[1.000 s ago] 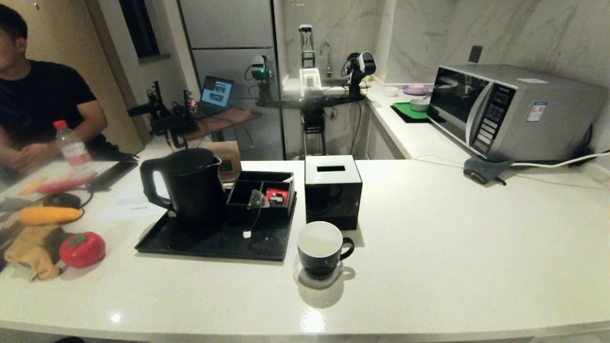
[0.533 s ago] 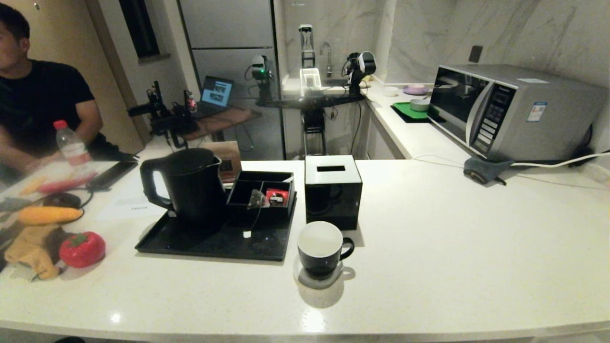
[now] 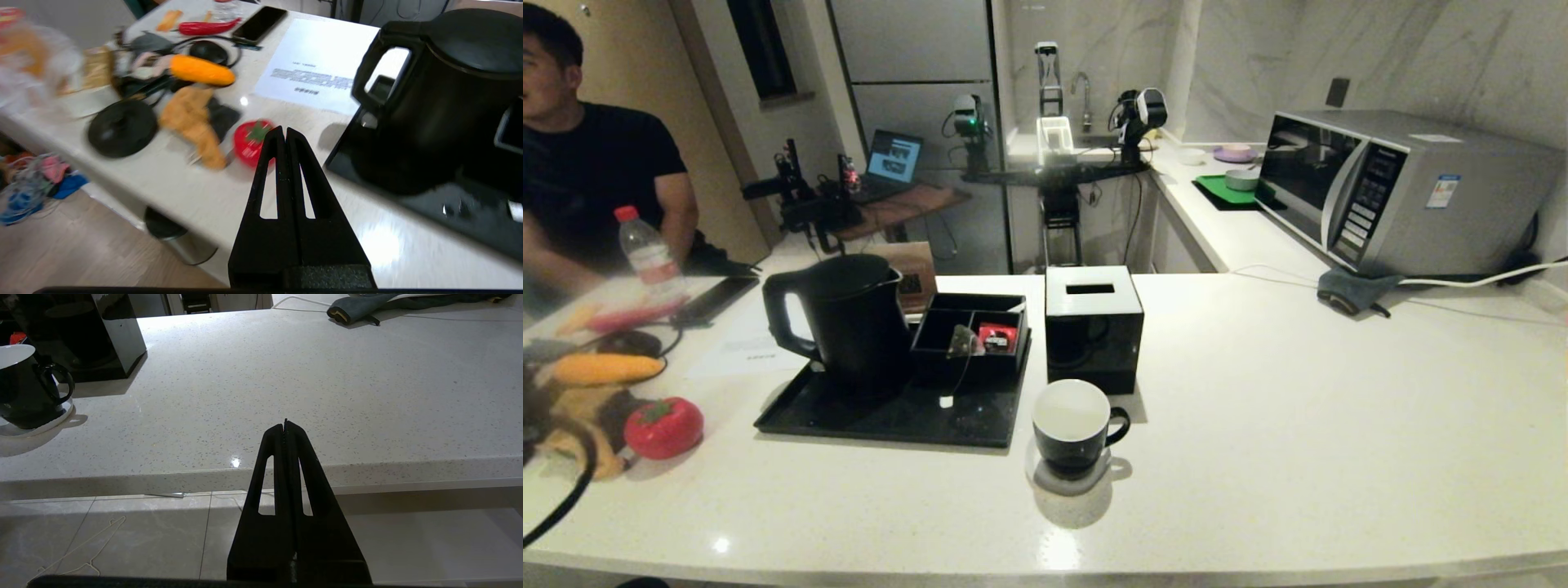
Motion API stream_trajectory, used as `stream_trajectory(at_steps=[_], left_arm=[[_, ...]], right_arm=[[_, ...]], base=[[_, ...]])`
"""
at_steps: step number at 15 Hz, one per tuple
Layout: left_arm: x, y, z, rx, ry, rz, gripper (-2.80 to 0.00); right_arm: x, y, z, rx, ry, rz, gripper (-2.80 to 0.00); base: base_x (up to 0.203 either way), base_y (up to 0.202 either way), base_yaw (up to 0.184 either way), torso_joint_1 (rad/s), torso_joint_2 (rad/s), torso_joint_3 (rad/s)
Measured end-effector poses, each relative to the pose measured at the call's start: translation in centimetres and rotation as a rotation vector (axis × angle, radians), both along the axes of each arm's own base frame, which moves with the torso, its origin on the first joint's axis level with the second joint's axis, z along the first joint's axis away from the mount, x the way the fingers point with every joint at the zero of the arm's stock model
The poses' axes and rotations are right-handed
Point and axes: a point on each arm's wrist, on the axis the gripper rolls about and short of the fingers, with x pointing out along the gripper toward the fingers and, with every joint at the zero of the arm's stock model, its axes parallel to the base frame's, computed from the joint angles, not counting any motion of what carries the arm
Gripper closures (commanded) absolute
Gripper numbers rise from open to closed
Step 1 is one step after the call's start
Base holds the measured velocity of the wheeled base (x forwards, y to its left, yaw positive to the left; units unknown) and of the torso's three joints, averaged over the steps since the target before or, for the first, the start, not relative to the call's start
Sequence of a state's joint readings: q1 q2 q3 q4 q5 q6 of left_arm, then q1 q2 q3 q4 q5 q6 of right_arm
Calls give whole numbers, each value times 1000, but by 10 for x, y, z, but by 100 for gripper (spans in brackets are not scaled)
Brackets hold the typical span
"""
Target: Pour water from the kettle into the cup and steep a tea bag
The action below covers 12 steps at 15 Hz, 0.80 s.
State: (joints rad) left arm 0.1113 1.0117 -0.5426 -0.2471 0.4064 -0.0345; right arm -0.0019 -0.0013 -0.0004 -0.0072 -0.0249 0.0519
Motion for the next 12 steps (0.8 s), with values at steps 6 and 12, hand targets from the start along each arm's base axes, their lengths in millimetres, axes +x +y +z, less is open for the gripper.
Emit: stream_trajectory(at_steps=[6, 12], left_arm=[[91, 42, -45, -56, -13, -111, 0], [147, 77, -113, 25, -117, -300, 0]], right_arm=[[0, 0, 0, 0, 0, 1, 0], [0, 0, 0, 0, 0, 1, 0]], base=[[0, 0, 0, 0, 0, 0], [0, 0, 0, 0, 0, 0]])
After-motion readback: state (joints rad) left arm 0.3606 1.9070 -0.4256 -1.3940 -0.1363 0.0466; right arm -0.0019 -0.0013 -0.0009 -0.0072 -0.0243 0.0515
